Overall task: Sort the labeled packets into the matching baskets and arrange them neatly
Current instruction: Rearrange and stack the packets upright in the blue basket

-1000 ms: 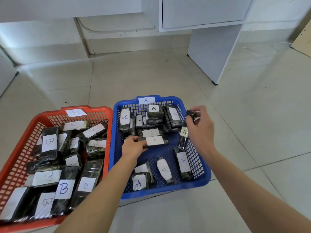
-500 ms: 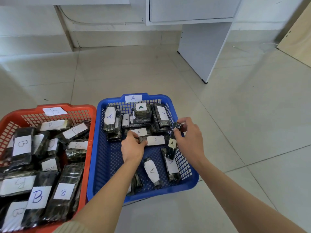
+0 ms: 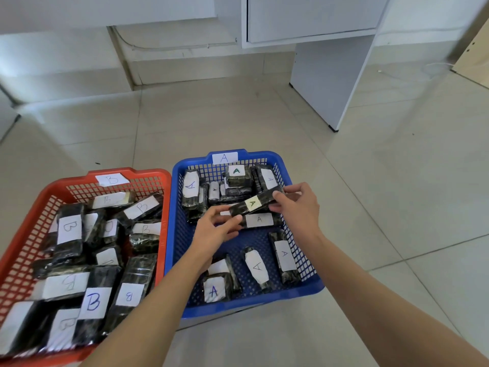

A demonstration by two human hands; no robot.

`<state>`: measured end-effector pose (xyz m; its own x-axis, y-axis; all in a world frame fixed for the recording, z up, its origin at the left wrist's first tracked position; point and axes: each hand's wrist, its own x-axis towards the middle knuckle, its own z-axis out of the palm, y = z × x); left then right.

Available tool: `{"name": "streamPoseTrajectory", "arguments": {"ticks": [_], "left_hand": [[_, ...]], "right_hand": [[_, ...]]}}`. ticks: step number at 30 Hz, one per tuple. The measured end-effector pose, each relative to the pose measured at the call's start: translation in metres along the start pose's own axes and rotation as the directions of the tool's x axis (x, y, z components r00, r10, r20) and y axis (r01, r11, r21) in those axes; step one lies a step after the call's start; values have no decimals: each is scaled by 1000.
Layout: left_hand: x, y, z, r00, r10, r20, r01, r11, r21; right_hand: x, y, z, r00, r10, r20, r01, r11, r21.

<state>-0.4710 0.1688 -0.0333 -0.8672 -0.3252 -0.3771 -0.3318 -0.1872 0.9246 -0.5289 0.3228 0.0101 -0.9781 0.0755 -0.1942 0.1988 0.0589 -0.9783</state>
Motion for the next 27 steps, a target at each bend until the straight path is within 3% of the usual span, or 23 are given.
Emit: {"name": "streamPoseTrajectory", "arguments": {"ticks": [2,4,7,10,14,17,20,22,25,27], "left_hand": [[3,-2,-3,1000,-12,-15,11,997,-73],[7,-3,-3,998,-20,-56,16,997,-74],[15,-5,-4,990,5,-140,22,980,196],[24,-5,-6,995,39,-89,-9,950,312],[26,-1,-10,1000,1,-9,1,982,188],[19,-3,-15,1000,-8,18,7,999,43],[13,-11,-20,999,-44,21,41,990,134],[13,-16,-22,999,-33,-1,32,969,247],[20,-15,-19,997,58,-44,-36,918,395],[22,-10,-10,987,157,-34,-113,828,549]], "right_hand": [[-2,2,3,999,7,51,-7,1000,-7],[-3,5,1,991,-120,66,132,961,-241],[2,6,-9,947,-298,123,317,787,-530],[7,11,-20,952,-284,116,300,787,-539],[9,18,-32,948,-296,120,312,774,-551],[13,22,-33,918,-352,183,386,683,-621],[17,21,-27,900,-361,244,427,620,-658],[20,19,-24,882,-360,303,462,536,-706],[24,19,-19,832,-311,459,541,277,-794],[30,20,-16,807,-264,528,576,157,-802]]}}
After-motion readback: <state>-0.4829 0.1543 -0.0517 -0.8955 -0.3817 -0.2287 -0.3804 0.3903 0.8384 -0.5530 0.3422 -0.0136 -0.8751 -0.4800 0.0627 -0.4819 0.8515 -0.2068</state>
